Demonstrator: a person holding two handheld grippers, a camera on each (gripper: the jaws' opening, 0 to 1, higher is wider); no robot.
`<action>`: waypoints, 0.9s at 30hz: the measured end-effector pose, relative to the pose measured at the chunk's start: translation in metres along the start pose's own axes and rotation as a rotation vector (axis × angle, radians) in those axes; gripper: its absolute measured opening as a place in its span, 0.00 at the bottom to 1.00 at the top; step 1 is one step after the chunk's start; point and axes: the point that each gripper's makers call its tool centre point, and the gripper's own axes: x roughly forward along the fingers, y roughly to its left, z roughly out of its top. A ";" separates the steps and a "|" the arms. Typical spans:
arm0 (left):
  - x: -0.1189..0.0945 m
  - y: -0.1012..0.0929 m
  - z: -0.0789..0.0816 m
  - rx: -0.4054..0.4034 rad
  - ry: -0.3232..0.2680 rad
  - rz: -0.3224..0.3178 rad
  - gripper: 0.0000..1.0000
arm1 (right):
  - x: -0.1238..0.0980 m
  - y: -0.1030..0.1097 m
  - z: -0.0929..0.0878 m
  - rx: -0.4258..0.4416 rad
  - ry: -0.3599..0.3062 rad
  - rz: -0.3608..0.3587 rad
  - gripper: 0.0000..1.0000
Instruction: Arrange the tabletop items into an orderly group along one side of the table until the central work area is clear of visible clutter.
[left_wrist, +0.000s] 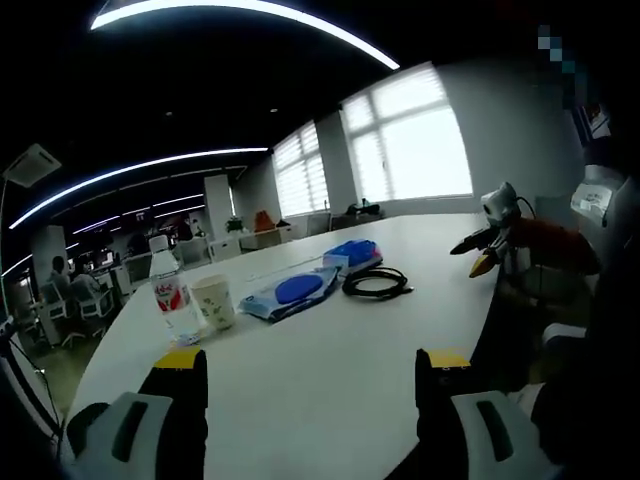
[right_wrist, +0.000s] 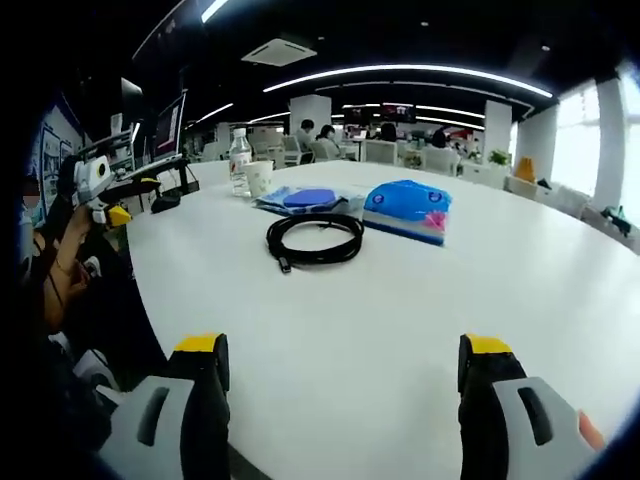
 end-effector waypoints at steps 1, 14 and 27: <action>0.000 0.000 -0.002 0.002 0.009 0.003 0.85 | 0.000 0.000 0.000 0.002 0.002 0.001 0.92; -0.004 0.005 -0.003 0.006 0.015 0.027 0.85 | -0.001 -0.001 0.005 0.007 -0.028 -0.009 0.96; -0.007 0.006 0.004 0.009 -0.019 0.032 0.87 | -0.004 0.001 0.023 0.024 -0.147 -0.025 1.00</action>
